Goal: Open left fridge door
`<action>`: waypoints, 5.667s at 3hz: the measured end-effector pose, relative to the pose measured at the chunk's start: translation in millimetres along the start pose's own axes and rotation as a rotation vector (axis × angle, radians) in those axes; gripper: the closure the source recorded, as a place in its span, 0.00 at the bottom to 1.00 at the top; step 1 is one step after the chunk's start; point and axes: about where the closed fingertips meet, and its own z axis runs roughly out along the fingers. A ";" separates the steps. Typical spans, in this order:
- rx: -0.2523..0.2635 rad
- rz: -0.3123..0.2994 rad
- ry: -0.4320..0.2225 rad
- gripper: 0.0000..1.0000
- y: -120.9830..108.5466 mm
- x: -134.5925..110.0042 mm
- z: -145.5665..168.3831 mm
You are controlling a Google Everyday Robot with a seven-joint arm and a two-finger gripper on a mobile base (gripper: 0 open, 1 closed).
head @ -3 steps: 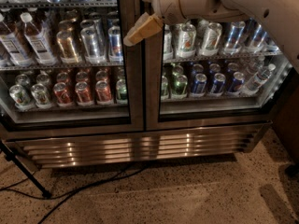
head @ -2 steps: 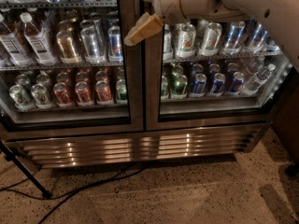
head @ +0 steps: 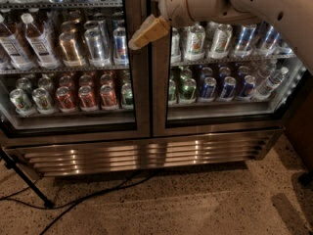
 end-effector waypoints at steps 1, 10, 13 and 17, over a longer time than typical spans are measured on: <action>0.005 -0.003 -0.009 0.00 0.7 -2.6 3.3; 0.028 -0.021 -0.044 0.71 -11.4 -6.6 -0.4; 0.030 -0.026 -0.053 1.00 -14.2 -8.5 -2.1; 0.008 0.020 -0.087 1.00 6.0 -20.5 -10.8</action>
Offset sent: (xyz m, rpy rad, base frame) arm 0.1341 0.0260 0.0581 0.1960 -0.2031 -0.0214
